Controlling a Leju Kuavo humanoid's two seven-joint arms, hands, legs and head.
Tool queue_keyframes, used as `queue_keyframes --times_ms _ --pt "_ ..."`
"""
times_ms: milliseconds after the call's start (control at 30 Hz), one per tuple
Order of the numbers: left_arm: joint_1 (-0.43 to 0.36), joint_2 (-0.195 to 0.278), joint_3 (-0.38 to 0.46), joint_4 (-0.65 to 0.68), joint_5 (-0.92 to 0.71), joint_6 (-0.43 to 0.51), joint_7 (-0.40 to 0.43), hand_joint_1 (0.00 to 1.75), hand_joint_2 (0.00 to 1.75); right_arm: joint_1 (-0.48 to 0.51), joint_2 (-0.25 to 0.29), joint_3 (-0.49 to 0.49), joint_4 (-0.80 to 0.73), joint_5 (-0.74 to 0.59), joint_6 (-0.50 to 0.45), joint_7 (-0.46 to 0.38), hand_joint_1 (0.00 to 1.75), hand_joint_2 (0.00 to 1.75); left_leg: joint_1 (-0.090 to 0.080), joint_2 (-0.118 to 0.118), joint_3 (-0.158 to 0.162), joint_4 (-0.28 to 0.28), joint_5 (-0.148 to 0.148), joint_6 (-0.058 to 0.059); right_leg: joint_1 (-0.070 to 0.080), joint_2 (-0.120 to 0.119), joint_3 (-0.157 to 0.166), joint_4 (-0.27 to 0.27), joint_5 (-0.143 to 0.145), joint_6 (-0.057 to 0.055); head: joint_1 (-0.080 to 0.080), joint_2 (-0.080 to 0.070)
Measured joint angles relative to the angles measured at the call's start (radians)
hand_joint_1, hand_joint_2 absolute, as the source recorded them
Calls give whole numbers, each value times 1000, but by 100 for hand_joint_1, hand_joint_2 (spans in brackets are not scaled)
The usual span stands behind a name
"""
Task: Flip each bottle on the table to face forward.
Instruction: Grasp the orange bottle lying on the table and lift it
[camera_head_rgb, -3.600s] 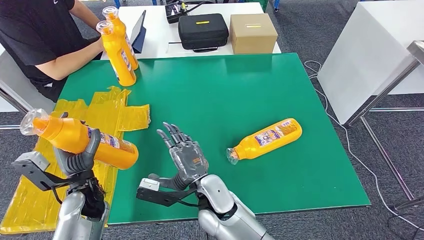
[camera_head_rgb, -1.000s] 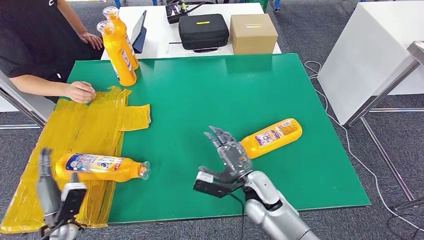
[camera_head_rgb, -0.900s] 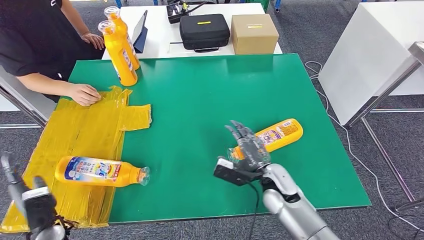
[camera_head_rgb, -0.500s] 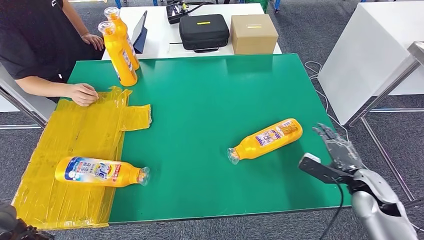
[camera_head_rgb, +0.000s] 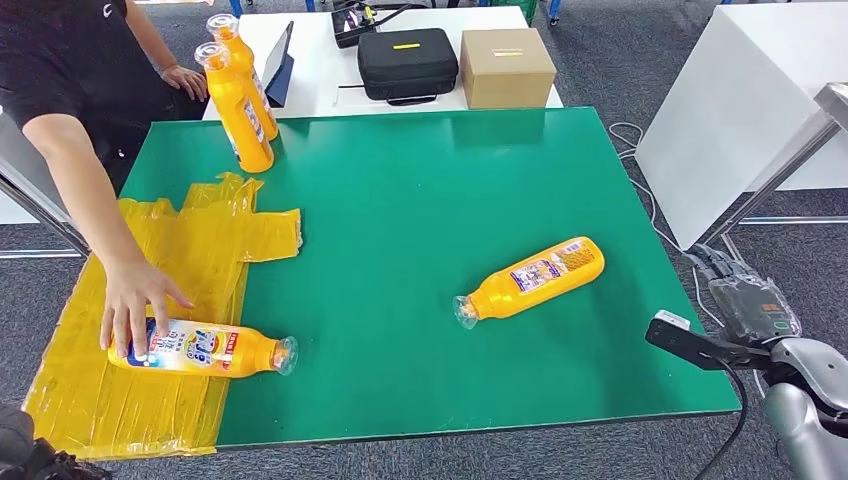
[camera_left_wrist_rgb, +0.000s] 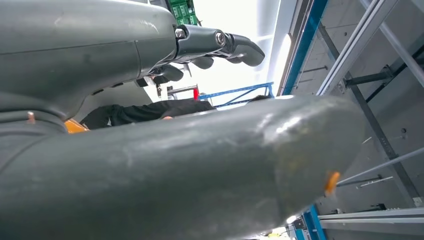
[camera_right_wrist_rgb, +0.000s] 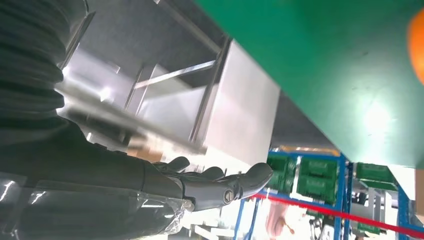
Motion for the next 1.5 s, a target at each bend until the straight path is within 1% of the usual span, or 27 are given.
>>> queue_keyframes --times_ms 100,267,333,433,600,833,1000,1300,1400,1500 --pt "0 -3 -4 -1 0 -2 0 0 0 -50 -8 13 25 63 0 -10 0 175 0 1 0 0 0 0 0 0 0 0 0 0 0 0" --pt "0 -4 -9 -3 2 -3 0 0 0 -154 -21 67 106 119 -13 -37 0 175 0 1 1 0 1 2 0 0 1 0 1 0 0 0" --pt "1 -6 -9 -5 2 -3 0 0 0 -180 -8 102 133 156 -31 -28 0 175 0 0 1 0 1 2 0 0 1 0 1 0 0 0" --pt "1 -11 -10 -6 1 -4 0 0 0 -206 28 154 175 221 -70 0 0 175 1 1 1 0 1 2 1 0 1 0 1 0 0 0" --pt "1 -16 -15 -6 1 -10 0 0 0 -220 84 233 235 260 -99 16 0 175 1 -1 1 0 1 2 1 -1 1 0 0 0 0 0" --pt "1 -19 -17 -6 1 -11 0 0 0 -235 119 269 275 263 -102 18 0 175 1 0 1 0 1 2 1 0 1 0 0 0 0 0" --pt "1 -20 -17 -6 1 -12 0 0 0 -240 128 280 288 263 -102 18 0 175 1 0 1 0 1 2 1 0 1 0 1 0 0 0" --pt "-20 -20 -17 -2 13 -28 0 0 0 -245 127 312 300 280 -95 16 0 175 1 0 1 0 1 2 1 0 1 0 1 0 0 0" --pt "-20 -20 -17 -1 16 -42 0 0 0 -254 126 331 313 299 -99 29 0 175 1 0 1 0 1 2 1 0 1 0 1 0 0 0" --pt "-21 -20 -16 -1 21 -52 0 0 0 -264 119 342 325 316 -125 50 0 175 1 0 1 0 1 2 1 0 1 0 1 0 0 0"
